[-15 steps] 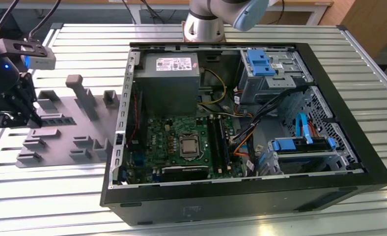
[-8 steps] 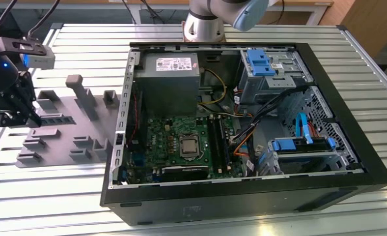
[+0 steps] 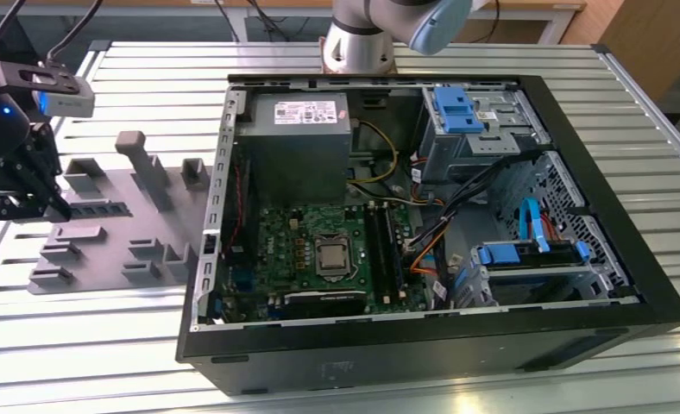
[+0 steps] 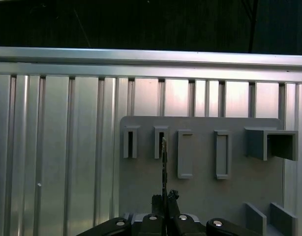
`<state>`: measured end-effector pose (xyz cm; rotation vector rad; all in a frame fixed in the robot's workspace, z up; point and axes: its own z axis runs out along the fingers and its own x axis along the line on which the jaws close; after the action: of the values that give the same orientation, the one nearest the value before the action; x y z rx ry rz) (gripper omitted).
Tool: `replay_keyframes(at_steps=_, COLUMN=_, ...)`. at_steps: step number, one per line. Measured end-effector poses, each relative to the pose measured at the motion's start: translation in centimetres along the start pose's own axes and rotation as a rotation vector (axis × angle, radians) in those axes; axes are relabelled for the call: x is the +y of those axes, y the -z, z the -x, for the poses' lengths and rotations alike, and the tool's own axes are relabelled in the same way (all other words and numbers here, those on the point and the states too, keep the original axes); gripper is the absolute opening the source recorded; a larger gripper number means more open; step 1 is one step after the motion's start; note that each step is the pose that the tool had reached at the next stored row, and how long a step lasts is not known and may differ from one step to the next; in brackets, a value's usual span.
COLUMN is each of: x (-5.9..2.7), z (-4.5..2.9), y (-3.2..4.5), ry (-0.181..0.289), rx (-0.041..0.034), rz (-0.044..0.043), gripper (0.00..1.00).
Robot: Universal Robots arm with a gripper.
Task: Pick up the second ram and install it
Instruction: 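Pick up the second ram and move it above second insertion slot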
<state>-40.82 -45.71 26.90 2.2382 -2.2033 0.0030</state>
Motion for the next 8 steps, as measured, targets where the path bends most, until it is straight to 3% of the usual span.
replay_keyframes(at_steps=8, x=0.00, z=0.00, y=0.39, ry=0.000, rx=0.0014, rz=-0.0001, gripper=0.14)
